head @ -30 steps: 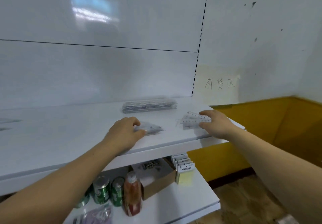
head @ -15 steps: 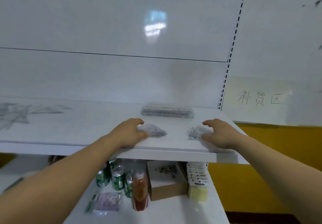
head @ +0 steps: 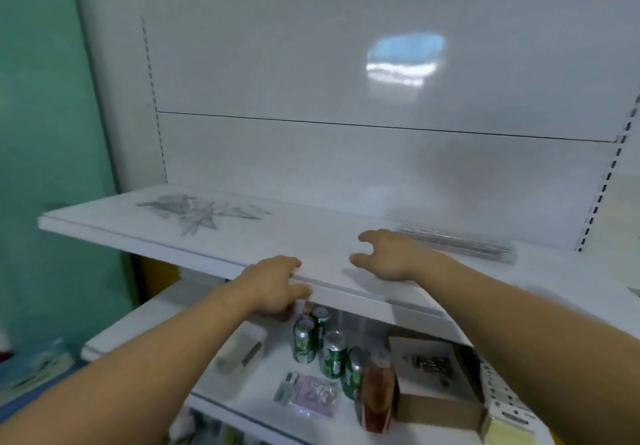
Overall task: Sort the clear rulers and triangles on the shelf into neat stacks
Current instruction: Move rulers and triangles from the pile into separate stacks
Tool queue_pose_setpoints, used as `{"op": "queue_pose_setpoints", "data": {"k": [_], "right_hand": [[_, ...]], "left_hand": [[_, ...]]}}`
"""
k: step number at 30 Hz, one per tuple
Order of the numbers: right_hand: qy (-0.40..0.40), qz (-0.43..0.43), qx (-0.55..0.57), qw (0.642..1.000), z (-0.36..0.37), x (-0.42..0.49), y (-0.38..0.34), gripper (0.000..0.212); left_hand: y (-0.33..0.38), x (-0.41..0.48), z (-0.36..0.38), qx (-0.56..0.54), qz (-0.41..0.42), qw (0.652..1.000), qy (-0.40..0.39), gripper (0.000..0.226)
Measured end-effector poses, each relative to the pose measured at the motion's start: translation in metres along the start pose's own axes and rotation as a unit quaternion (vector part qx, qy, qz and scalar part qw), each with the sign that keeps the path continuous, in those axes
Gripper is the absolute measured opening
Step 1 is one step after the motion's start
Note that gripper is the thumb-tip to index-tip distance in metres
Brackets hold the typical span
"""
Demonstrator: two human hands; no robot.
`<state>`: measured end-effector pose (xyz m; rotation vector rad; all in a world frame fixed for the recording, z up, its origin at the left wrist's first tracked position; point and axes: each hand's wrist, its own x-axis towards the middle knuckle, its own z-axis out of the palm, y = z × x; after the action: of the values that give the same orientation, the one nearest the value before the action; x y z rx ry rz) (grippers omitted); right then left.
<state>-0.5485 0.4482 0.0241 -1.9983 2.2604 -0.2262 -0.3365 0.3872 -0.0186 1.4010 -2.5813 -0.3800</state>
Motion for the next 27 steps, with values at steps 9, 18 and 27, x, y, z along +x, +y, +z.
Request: {"op": "queue_pose_setpoints", "data": {"k": [9,18,27], "right_hand": [[-0.01,-0.064,0.014,0.998,0.022,0.102,-0.153,0.069],[-0.016,-0.09,0.016,0.996,0.048,0.193,-0.27,0.068],[-0.021,-0.104,0.01,0.994,0.075,0.302,-0.317,0.062]], "left_hand": [[-0.158,-0.003,-0.063,0.016,-0.038,0.999,0.034,0.067],[-0.293,0.016,-0.105,0.039,-0.072,0.996,0.044,0.069],[-0.368,0.066,-0.118,0.028,-0.096,0.993,0.069,0.062]]}}
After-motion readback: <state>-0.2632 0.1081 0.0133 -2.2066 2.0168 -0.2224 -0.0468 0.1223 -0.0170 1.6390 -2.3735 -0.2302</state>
